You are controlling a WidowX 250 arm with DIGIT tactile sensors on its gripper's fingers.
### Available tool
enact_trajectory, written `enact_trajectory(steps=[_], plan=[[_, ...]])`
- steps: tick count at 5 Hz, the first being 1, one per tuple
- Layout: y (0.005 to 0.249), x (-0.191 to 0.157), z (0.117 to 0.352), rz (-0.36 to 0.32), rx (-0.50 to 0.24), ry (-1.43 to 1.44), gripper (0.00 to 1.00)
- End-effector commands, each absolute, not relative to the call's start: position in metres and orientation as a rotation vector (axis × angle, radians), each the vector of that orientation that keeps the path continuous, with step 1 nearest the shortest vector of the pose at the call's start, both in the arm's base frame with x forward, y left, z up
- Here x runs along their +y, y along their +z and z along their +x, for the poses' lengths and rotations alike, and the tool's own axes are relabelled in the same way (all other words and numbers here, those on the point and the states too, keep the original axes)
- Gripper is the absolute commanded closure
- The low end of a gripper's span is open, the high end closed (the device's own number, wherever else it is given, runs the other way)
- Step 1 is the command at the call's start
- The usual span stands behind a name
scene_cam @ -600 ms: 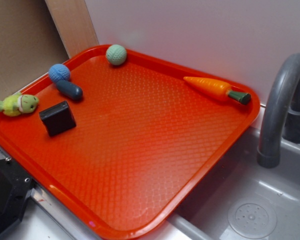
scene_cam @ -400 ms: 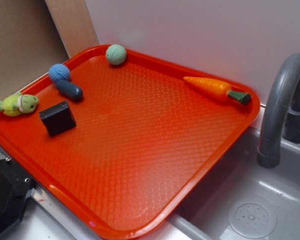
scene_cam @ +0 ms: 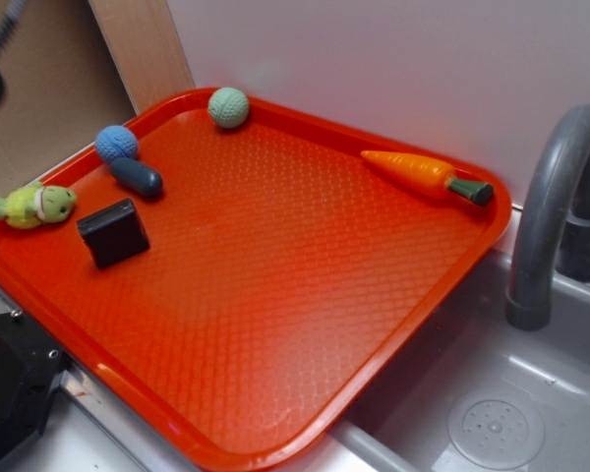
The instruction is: Grab the black box.
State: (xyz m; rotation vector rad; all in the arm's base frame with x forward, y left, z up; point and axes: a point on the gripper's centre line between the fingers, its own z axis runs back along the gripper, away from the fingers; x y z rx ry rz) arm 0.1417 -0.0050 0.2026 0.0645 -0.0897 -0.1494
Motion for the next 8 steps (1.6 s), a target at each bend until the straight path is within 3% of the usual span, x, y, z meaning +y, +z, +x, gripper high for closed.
enact_trajectory(steps=[1, 2, 4, 6, 8], plan=[[0.168, 0.017, 0.162, 0.084, -0.090, -0.207, 0.00], [0.143, 0.035, 0.167, 0.039, -0.081, -0.210, 0.00], [0.106, 0.056, 0.170, 0.031, -0.058, -0.207, 0.00], [0.085, 0.052, 0.157, 0.022, -0.023, -0.231, 0.00], [0.058, 0.049, 0.161, 0.005, -0.051, -0.287, 0.00]])
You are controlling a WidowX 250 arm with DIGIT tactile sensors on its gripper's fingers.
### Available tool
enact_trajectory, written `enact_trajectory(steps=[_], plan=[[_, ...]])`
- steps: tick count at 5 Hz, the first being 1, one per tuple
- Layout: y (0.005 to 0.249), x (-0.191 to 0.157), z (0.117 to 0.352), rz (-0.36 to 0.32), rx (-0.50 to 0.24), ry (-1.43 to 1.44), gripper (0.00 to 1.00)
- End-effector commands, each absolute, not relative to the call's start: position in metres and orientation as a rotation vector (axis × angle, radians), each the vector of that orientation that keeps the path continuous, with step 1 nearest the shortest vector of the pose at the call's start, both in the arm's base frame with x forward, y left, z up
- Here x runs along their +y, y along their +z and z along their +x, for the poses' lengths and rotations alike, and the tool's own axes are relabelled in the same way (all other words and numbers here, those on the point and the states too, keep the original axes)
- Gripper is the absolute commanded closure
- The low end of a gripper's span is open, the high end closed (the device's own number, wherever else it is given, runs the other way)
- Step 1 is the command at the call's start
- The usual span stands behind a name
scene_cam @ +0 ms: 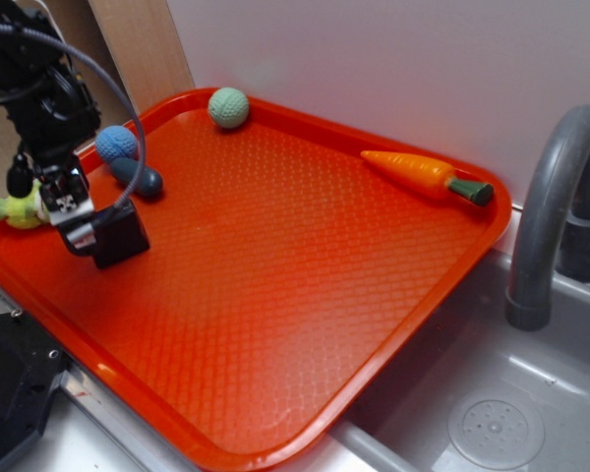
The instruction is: Grab the black box.
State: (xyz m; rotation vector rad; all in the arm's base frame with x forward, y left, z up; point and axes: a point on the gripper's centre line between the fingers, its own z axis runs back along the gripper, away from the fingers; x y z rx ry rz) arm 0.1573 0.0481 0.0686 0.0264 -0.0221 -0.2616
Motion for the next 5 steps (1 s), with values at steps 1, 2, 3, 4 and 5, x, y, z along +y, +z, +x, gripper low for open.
enact_trajectory(steps=[1, 2, 3, 4, 5], plan=[[0.047, 0.046, 0.170, 0.032, -0.056, -0.287, 0.00], [0.038, 0.045, 0.171, 0.072, 0.020, -0.222, 1.00], [0.052, 0.046, 0.164, 0.072, -0.027, -0.236, 1.00], [0.074, 0.048, 0.160, 0.097, -0.096, -0.206, 1.00], [0.114, 0.043, 0.164, 0.089, -0.147, -0.185, 1.00]])
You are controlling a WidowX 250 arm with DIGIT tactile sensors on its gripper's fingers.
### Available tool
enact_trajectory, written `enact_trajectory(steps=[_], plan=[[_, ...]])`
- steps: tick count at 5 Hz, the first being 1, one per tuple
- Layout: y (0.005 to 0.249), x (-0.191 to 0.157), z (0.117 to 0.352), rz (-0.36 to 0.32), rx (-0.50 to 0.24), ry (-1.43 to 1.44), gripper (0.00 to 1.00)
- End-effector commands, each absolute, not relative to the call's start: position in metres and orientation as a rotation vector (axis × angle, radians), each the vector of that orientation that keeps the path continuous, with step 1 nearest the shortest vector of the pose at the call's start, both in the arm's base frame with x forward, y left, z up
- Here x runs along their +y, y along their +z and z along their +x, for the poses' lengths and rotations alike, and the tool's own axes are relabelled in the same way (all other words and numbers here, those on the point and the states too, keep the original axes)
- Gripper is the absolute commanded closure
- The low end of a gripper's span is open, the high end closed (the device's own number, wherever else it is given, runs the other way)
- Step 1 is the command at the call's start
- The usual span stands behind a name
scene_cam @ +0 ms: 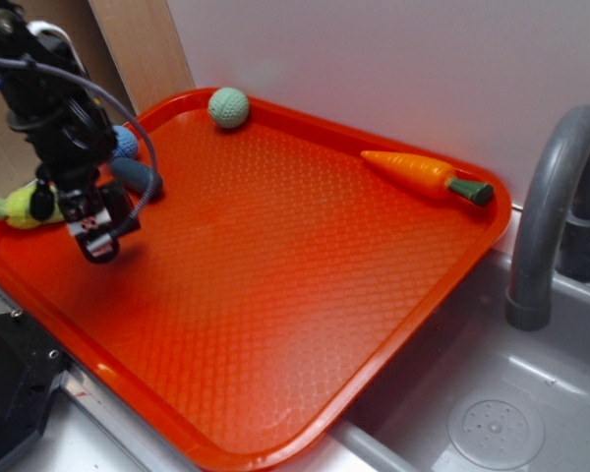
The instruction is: Grab the black box.
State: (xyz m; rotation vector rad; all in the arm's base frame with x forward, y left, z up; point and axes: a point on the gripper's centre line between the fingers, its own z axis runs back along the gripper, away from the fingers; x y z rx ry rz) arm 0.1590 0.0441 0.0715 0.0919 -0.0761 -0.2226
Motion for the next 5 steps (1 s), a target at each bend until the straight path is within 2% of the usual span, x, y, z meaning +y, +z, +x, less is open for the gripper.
enact_trajectory(steps=[1, 2, 3, 4, 5], plan=[[0.164, 0.017, 0.177, -0.029, -0.192, -0.002, 1.00], [0.211, -0.013, 0.174, 0.004, -0.092, 0.082, 1.00], [0.237, -0.028, 0.178, 0.106, -0.047, 0.203, 1.00], [0.226, -0.024, 0.186, 0.117, -0.014, 0.220, 1.00], [0.224, -0.018, 0.192, 0.088, -0.031, 0.220, 1.00]])
